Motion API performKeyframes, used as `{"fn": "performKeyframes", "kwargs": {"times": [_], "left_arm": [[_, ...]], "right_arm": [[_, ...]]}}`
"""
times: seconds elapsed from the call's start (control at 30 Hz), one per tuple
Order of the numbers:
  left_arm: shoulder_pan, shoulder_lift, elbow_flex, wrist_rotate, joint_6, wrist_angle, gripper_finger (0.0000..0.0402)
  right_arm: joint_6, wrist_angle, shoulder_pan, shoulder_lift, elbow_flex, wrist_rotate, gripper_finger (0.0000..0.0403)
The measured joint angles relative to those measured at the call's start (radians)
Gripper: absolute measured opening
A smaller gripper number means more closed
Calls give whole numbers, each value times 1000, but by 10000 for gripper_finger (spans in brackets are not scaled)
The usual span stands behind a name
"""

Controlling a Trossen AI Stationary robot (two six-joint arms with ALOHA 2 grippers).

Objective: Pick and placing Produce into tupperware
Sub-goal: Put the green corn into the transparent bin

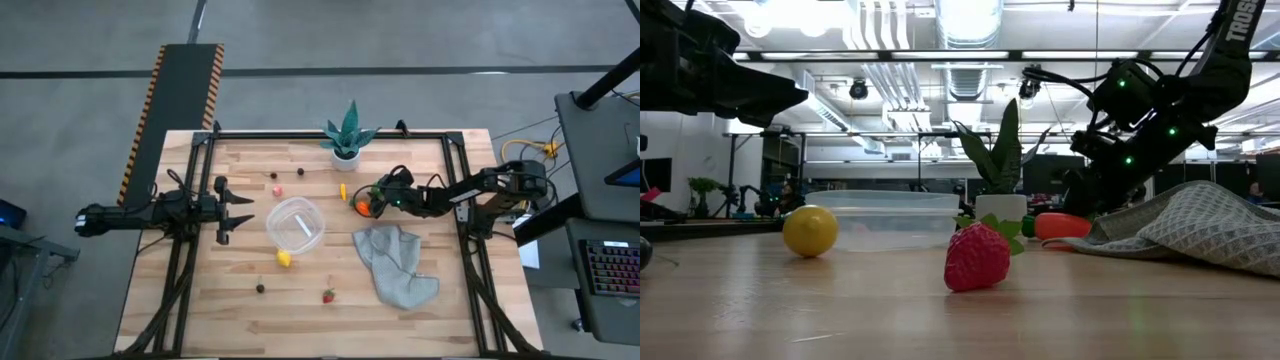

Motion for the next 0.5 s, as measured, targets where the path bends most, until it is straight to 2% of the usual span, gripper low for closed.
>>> {"fn": "performKeyframes", "kwargs": {"times": [0.3,0.5], "left_arm": [[0,0,0,0,1,0,183],[0,0,0,0,1,0,183]], "right_arm": [[-14,1,0,0,-1,1,194],[-19,-1,0,0,-1,8,189]]}}
